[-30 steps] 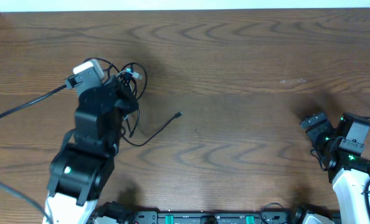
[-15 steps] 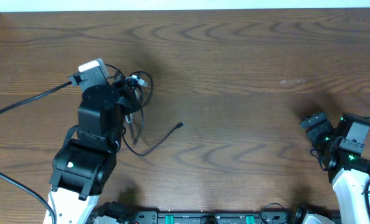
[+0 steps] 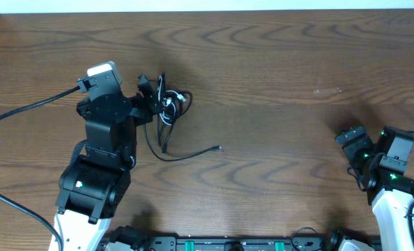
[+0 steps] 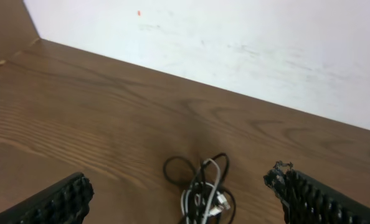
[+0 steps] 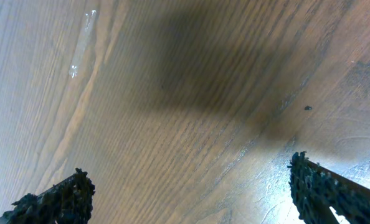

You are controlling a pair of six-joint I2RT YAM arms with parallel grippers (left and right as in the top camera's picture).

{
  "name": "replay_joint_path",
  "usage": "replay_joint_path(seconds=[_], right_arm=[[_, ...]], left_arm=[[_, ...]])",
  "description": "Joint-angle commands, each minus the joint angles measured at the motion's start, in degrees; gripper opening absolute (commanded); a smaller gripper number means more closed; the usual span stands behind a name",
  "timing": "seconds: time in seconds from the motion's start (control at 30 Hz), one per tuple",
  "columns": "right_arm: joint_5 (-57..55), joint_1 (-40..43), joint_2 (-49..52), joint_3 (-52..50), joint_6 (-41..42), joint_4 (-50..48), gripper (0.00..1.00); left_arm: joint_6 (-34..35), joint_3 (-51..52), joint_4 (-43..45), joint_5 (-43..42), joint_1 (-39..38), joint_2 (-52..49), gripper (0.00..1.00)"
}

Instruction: Untangle cables

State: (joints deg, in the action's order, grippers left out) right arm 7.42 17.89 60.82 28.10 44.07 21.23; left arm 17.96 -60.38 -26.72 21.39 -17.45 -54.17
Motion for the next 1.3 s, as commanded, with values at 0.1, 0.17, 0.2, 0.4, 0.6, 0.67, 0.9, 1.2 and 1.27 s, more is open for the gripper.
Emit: replay_joint_path(seconds=[0.1, 0.17, 0.2, 0.4, 0.6, 0.67, 0.9, 1.2, 1.27], right_arm=[[-0.9, 0.87, 0.11, 0.5, -0.44, 0.04, 0.99], [-0.9, 0.87, 0.11, 0.5, -0.44, 0.04, 0.99], [-0.9, 0.87, 0.11, 0.5, -0.44, 0.04, 0.99], [-0.9, 0.87, 0.11, 0.5, -0.44, 0.04, 0.99], [-0.9, 0.87, 0.11, 0.5, -0.44, 0.04, 0.99], [-0.9, 0.87, 0.11, 0.5, -0.44, 0.04, 0.99], [-0.9, 0.87, 0.11, 0.5, -0.44, 0.04, 0.99], [-0.9, 0.87, 0.11, 0.5, -0.44, 0.04, 0.99], [-0.9, 0.87, 0.11, 0.5, -0.44, 0.04, 0.99]], left_arm=[[-0.83, -0.59, 0.28, 3.78, 0.04, -0.07, 0.98], [-0.81, -0.59, 0.28, 4.5, 0.09, -0.07, 0.98], [-0.83, -0.59, 0.28, 5.11, 0.09, -0.13, 0.97], [-0.79, -0.59, 2.71, 5.42, 1.29, -2.71, 0.98], [-0.24, -0.59, 5.9, -0.07, 2.54, -9.4, 0.98], [1.55, -0.59, 6.54, -1.6, 2.84, -11.26, 0.98], [3.98, -0.59, 6.69, -5.14, 3.78, -15.8, 0.98], [4.0, -0.59, 6.45, -8.83, 6.51, -17.53, 0.98], [3.98, -0.59, 6.43, -10.56, 6.43, -17.66, 0.97]])
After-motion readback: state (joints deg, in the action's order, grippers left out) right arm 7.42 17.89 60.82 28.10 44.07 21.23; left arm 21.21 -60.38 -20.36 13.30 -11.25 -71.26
